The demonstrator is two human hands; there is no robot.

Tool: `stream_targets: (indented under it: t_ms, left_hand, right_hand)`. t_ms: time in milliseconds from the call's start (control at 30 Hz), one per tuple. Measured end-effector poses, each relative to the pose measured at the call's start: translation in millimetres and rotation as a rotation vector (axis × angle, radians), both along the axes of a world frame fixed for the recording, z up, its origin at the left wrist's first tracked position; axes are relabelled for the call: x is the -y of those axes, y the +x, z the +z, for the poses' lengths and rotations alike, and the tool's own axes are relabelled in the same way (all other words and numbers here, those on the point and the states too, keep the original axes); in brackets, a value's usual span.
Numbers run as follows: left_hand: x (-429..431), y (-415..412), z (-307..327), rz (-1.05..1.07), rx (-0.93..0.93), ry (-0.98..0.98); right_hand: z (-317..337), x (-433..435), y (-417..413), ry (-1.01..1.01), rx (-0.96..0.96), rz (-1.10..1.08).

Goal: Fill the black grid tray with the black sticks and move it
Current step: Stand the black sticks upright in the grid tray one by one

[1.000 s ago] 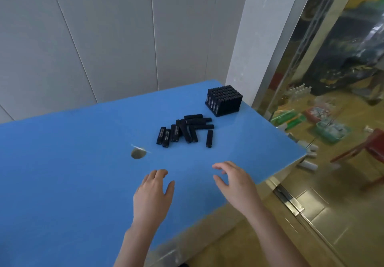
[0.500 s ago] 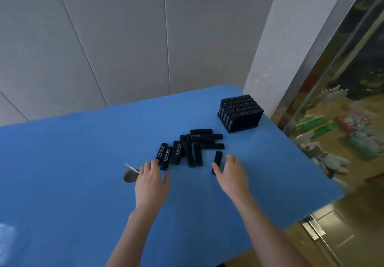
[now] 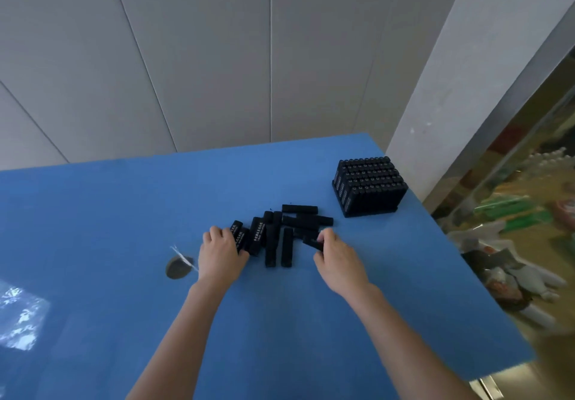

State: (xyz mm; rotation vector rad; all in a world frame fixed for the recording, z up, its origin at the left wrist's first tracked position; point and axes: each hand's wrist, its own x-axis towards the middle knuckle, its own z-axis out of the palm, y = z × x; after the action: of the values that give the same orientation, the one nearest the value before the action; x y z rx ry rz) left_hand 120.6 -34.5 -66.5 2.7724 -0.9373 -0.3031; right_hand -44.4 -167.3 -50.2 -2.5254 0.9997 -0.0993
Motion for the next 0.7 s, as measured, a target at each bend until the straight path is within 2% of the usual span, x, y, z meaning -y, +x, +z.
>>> stream_targets:
  t_ms: [100,300,433,500,567,700]
  left_hand:
    - [10.0,1.6,2.1,-0.007,0.024,0.14]
    - [13.7,-5.2,-4.0,0.032,0.122,0.277]
    - [7.4,-11.4,-5.8,0.055,0.131,0.24]
    - [0.1,-15.0,-5.2,0.097,0.081,0.115]
    - [-10.4,-21.0,-4.4,0.17,-0.008,-0.079]
    - [-31.0,-40.3,-3.9,0.336,-0.301,-0.452]
  right_hand:
    - [-3.0,10.7,9.3,-0.091,0.019,0.079]
    - [-8.7,19.8,18.8,-0.221,-0.1,0.137]
    - [2.9,23.4,19.6,-0.255,-0.253,0.187]
    - [4.7,25.4,14.4,-0.205,-0.301,0.198]
    - [4.5,25.7,6.1,0.002,-0.237,0.152]
    - [14.0,5.7,-5.4,0.838,0.14,-0.052]
